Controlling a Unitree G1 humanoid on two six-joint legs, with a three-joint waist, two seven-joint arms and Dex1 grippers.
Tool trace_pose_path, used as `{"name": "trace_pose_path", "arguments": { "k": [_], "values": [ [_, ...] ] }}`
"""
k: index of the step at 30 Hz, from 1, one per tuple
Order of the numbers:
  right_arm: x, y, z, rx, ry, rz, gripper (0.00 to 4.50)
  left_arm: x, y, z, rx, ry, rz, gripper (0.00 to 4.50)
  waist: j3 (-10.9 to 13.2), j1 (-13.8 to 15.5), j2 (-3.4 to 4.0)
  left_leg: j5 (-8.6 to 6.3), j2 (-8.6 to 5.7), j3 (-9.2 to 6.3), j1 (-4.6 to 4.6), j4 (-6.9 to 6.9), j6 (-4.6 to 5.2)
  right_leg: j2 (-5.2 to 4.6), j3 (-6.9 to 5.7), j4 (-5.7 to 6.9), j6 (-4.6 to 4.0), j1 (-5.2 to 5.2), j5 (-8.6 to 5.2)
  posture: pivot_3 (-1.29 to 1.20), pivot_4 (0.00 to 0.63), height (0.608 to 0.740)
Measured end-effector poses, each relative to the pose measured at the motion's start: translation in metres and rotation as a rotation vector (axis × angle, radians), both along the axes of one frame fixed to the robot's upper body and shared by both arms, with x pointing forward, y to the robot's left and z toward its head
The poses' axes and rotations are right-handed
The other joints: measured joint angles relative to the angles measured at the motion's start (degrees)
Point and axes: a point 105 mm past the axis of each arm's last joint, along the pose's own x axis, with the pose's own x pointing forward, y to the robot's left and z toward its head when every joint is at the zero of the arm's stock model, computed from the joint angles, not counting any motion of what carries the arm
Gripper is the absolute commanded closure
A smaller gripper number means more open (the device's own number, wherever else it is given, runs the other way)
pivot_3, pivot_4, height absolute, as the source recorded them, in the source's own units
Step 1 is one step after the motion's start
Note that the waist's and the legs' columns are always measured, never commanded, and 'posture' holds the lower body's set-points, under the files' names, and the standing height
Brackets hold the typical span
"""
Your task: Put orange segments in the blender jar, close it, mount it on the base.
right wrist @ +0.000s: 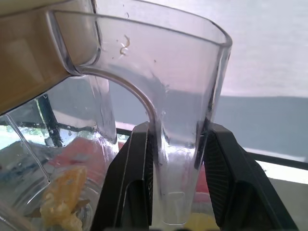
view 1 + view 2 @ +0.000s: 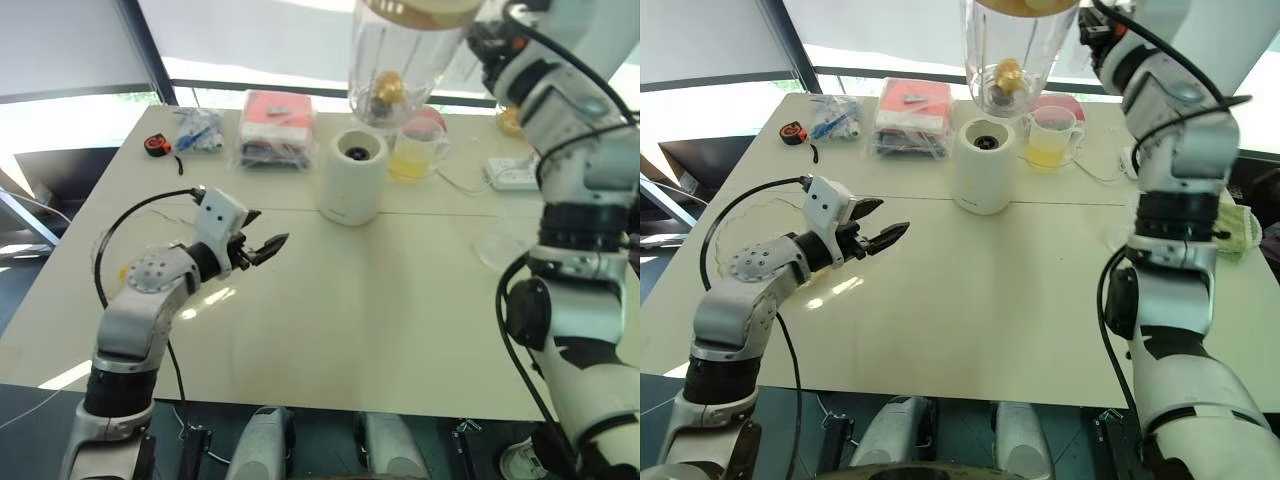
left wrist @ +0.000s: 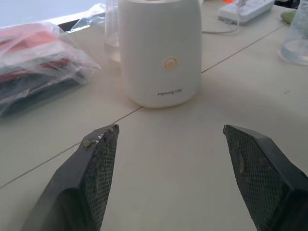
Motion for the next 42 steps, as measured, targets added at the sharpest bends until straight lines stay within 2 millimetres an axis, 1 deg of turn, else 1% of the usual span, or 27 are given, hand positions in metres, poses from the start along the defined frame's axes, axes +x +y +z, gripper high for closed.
{"name": "trace_pose_path", "arguments": {
  "k": [3,7,12,19,23,25,27,29,33,42],
  "values": [
    [0.015,0.011,-0.010,-0.009,0.030,0.024,3.59,0.001,0.005,0.000,-0.003,-0.007,0.037,0.91,0.00,0.07,0.00,0.03,0.00,-0.04,-0.01,-0.25,-0.06,0.03,-0.04,0.01,0.00,-0.12,0.00,0.00,0.150,0.740],
    [0.030,0.016,-0.036,-0.022,0.100,0.034,3.59,-0.001,0.010,-0.008,-0.003,0.012,0.081,0.91,0.00,0.07,0.00,0.12,0.00,-0.01,-0.14,-0.34,-0.22,0.00,-0.04,0.00,0.00,-0.23,0.00,0.00,0.150,0.740],
    [0.032,0.019,-0.031,-0.061,0.083,0.040,3.59,-0.003,0.012,-0.008,-0.003,-0.001,0.110,0.91,0.00,0.05,0.01,0.16,-0.04,0.03,-0.15,-0.34,-0.28,-0.07,-0.06,-0.08,0.00,-0.25,0.00,0.00,0.150,0.740],
    [0.034,0.008,-0.035,-0.078,0.097,0.010,3.59,-0.003,0.013,-0.008,-0.004,-0.005,0.124,0.91,0.00,0.02,0.01,0.28,-0.04,-0.02,-0.06,-0.33,-0.46,-0.02,-0.08,0.06,-0.09,-0.23,0.05,0.00,0.150,0.740],
    [0.033,0.007,-0.037,-0.080,0.115,0.018,3.59,-0.003,0.013,-0.007,-0.004,-0.012,0.122,0.91,0.00,0.02,0.01,0.29,-0.02,-0.03,-0.03,-0.32,-0.47,0.03,-0.08,0.10,-0.10,-0.21,0.06,0.00,0.150,0.740],
    [0.034,0.005,-0.041,-0.079,0.137,0.016,3.59,-0.003,0.013,-0.007,-0.005,-0.019,0.122,0.91,0.00,0.15,0.01,0.29,-0.01,-0.05,-0.03,-0.32,-0.47,0.05,-0.09,0.10,-0.10,-0.21,0.06,0.00,0.150,0.740],
    [0.035,0.002,-0.052,-0.075,0.172,0.006,3.59,-0.003,0.013,-0.007,-0.005,-0.021,0.122,0.91,0.00,0.38,0.01,0.29,-0.01,-0.05,-0.04,-0.32,-0.47,0.03,-0.09,0.08,-0.10,-0.21,0.06,0.00,0.150,0.740],
    [0.035,0.002,-0.056,-0.065,0.182,0.002,3.59,-0.002,0.013,-0.008,-0.005,-0.016,0.124,0.91,0.00,0.34,0.01,0.29,-0.03,-0.03,-0.05,-0.32,-0.47,0.01,-0.09,0.07,-0.10,-0.21,0.06,0.00,0.150,0.740],
    [0.036,0.006,-0.057,-0.057,0.184,0.007,3.59,0.001,0.013,-0.013,-0.008,0.000,0.125,0.91,0.00,0.16,0.00,0.29,-0.03,-0.03,-0.04,-0.32,-0.47,0.02,-0.09,0.07,-0.10,-0.21,0.06,0.00,0.150,0.740],
    [0.039,0.010,-0.057,-0.061,0.234,-0.044,3.59,0.004,0.013,-0.012,-0.011,-0.015,0.140,0.91,-0.03,0.04,0.00,0.30,0.00,-0.04,0.00,-0.32,-0.49,0.06,-0.09,0.12,-0.10,-0.20,0.06,0.00,0.150,0.740]
  ]
}}
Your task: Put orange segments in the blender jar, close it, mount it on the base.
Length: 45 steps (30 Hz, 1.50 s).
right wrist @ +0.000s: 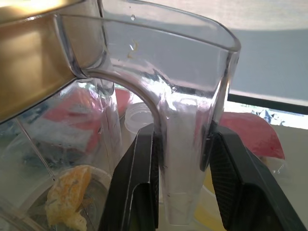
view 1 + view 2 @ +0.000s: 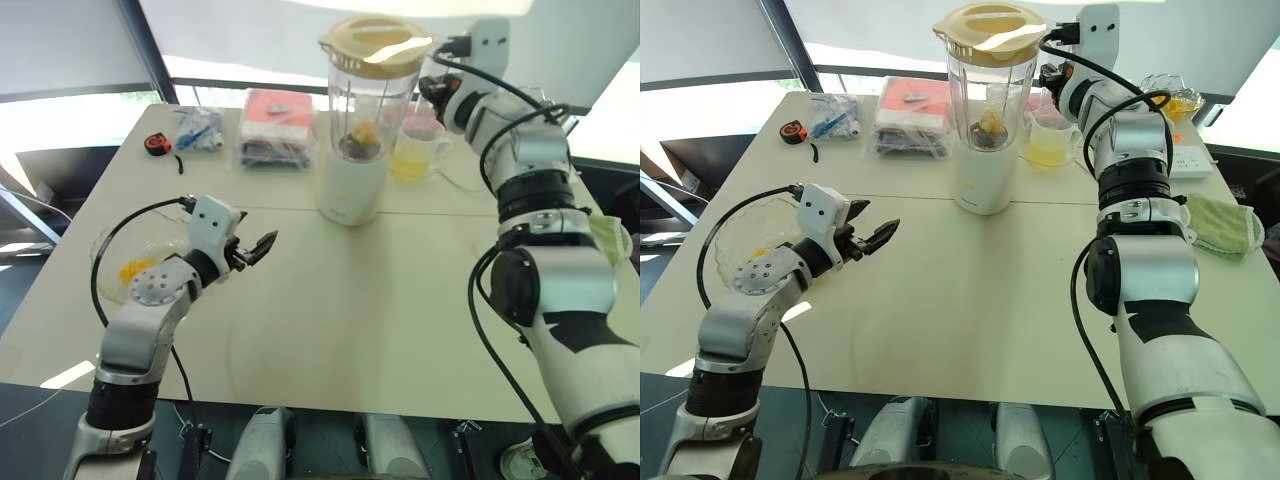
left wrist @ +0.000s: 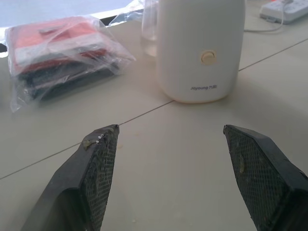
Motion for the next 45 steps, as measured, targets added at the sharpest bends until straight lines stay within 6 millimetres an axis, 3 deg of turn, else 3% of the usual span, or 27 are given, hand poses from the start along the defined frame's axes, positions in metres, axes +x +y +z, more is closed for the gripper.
{"name": "trace_pose_path", "arguments": {
  "k": [15,22,25,29,36,38,41,43,45],
  "values": [
    [-0.007,0.006,-0.006,-0.005,0.020,-0.042,3.59,-0.001,-0.010,-0.006,-0.028,0.024,-0.050,0.91,-0.08,-0.03,-0.02,0.00,0.02,-0.03,0.12,0.05,0.00,0.03,-0.01,0.03,-0.02,0.14,0.01,0.00,0.150,0.740],
    [-0.008,0.005,-0.007,-0.004,0.019,-0.043,3.59,0.001,-0.016,0.002,-0.070,0.012,-0.081,0.91,-0.09,-0.02,-0.03,0.00,0.02,-0.04,0.13,0.06,0.00,0.04,-0.02,0.03,-0.02,0.16,0.01,0.00,0.150,0.740],
    [-0.008,0.005,-0.010,-0.011,0.030,-0.043,2.19,0.002,-0.016,0.002,-0.070,0.015,-0.080,0.88,-0.09,-0.04,-0.04,0.00,0.02,-0.04,0.14,0.06,0.00,0.05,-0.02,0.03,-0.02,0.16,0.01,0.00,0.150,0.740],
    [-0.007,-0.001,-0.052,-0.039,0.151,-0.060,0.08,0.002,-0.015,0.001,-0.071,0.017,-0.080,0.88,-0.09,-0.01,-0.03,0.01,0.03,-0.03,0.12,0.06,0.00,0.06,-0.01,0.03,-0.02,0.15,0.01,0.00,0.150,0.740],
    [-0.022,-0.022,-0.056,-0.196,0.079,-0.117,0.03,-0.001,-0.015,-0.008,-0.069,0.035,-0.091,0.88,-0.08,0.20,-0.03,0.00,0.02,-0.06,0.07,0.04,0.00,0.05,-0.03,-0.02,-0.02,0.13,0.01,0.00,0.150,0.740],
    [-0.036,-0.032,-0.075,-0.246,0.083,-0.128,0.03,-0.005,-0.012,-0.018,-0.066,0.066,-0.088,0.88,-0.09,0.25,-0.05,0.00,0.03,-0.07,0.06,0.04,0.01,0.04,-0.04,-0.04,-0.01,0.14,0.01,0.00,0.150,0.740],
    [-0.063,-0.038,-0.126,-0.291,0.138,-0.115,0.03,-0.011,-0.008,-0.030,-0.065,0.107,-0.091,0.88,-0.10,0.35,-0.05,0.00,0.03,-0.08,0.07,0.05,0.01,0.04,-0.03,-0.03,-0.01,0.16,0.01,0.00,0.150,0.740],
    [-0.084,-0.031,-0.151,-0.263,0.126,-0.050,0.03,-0.015,-0.006,-0.036,-0.058,0.126,-0.097,0.88,-0.09,0.25,-0.05,0.00,0.03,-0.08,0.09,0.06,0.01,0.08,-0.02,0.01,-0.01,0.16,0.01,0.00,0.150,0.740],
    [-0.106,-0.019,-0.162,-0.155,0.076,0.029,0.03,-0.017,-0.007,-0.038,-0.062,0.137,-0.113,0.88,-0.09,0.03,-0.05,0.00,0.08,-0.08,0.18,0.07,0.01,0.15,0.00,0.03,-0.01,0.22,0.02,0.00,0.150,0.740]
  ]
}}
